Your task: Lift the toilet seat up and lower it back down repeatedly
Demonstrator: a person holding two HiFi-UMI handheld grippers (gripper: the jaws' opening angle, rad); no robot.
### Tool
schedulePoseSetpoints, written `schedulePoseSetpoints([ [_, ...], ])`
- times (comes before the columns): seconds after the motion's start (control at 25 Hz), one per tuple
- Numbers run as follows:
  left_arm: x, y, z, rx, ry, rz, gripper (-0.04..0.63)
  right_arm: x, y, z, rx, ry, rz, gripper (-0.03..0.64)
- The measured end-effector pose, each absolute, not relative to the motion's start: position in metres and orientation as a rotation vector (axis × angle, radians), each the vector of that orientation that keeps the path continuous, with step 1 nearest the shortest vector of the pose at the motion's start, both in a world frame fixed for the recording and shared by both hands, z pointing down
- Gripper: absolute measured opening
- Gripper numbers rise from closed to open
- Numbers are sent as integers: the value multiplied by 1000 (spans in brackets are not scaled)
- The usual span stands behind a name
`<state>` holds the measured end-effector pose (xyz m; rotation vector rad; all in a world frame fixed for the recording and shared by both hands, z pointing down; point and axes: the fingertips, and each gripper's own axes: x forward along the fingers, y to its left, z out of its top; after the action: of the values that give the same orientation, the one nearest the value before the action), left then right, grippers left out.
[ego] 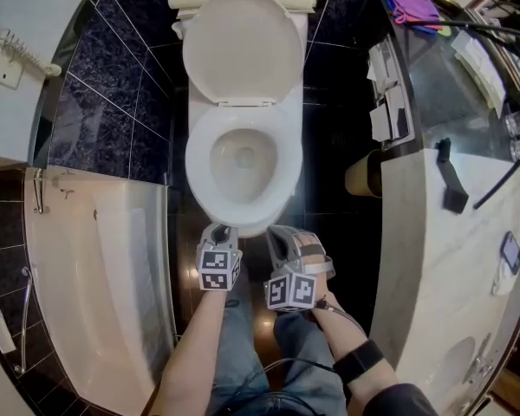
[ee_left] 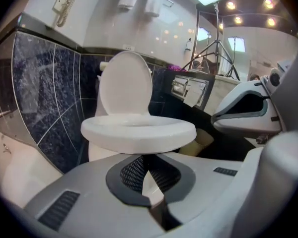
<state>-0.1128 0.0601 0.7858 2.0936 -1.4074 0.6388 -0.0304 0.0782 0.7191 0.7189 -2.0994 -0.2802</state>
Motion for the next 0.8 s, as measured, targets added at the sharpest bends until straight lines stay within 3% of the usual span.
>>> schedulePoseSetpoints([
  [0.36,-102,100,880,2036,-1276,758,-6,-3,82,791,863,-2107,-28,6],
  [0.8,-102,126,947,1941,-1150,922,-6,3,55,805,913,-2113,40,6],
])
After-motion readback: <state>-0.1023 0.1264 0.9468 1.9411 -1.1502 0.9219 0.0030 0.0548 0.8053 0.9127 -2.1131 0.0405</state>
